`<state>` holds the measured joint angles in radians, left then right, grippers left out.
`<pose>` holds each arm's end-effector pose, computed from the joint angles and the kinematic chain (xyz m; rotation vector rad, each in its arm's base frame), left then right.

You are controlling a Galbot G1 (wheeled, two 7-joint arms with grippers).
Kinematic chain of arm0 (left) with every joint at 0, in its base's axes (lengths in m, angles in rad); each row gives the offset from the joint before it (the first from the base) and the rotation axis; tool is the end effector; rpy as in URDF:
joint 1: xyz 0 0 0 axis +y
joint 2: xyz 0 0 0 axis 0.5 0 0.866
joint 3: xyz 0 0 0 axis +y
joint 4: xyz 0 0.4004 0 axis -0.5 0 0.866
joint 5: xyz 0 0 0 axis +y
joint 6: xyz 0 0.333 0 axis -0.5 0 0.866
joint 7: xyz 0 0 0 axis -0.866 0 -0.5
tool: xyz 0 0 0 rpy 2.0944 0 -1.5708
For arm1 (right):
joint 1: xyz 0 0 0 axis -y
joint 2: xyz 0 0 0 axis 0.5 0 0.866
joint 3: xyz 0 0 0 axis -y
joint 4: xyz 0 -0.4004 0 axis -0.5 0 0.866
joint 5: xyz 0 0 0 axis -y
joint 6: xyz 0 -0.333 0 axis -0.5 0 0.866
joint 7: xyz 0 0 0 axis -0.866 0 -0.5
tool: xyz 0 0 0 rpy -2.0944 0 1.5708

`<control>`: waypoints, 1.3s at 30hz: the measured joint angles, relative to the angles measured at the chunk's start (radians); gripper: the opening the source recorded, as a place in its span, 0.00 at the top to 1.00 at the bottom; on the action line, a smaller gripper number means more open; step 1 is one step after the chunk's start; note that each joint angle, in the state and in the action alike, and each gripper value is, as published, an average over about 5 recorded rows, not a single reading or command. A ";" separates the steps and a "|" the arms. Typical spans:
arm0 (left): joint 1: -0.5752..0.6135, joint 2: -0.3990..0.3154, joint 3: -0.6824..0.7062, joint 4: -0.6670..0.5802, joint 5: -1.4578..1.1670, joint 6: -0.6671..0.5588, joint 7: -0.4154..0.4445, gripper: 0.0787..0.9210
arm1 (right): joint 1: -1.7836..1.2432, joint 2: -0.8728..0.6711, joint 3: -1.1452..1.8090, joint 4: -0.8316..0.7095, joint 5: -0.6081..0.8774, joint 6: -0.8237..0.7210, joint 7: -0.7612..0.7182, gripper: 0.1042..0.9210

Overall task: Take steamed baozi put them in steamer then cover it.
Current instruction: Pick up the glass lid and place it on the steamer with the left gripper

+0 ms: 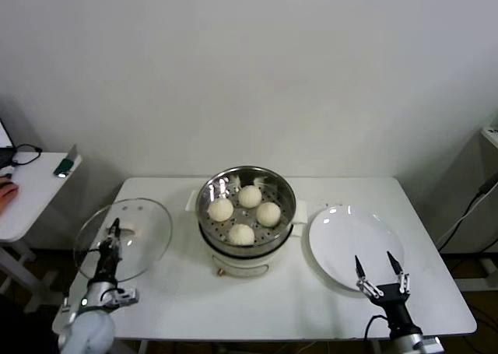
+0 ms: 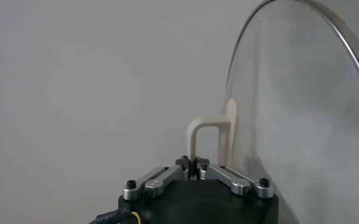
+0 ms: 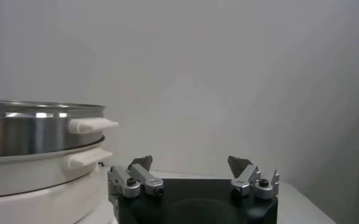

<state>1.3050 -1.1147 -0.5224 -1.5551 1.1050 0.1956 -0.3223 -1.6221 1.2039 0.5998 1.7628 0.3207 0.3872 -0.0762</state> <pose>0.2291 0.1783 -0.4372 0.2622 -2.0861 -2.1929 0.1074 -0.1441 -0.4336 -0.1480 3.1203 -0.0798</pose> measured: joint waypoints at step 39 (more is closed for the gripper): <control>-0.429 -0.055 0.544 -0.347 0.120 0.541 0.533 0.92 | 0.062 0.003 -0.010 -0.034 -0.081 -0.047 0.058 0.12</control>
<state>0.8755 -1.1699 0.0219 -1.9024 1.2254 0.7369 0.2112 -1.5605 1.2067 0.5894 1.7284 0.2398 0.3400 -0.0177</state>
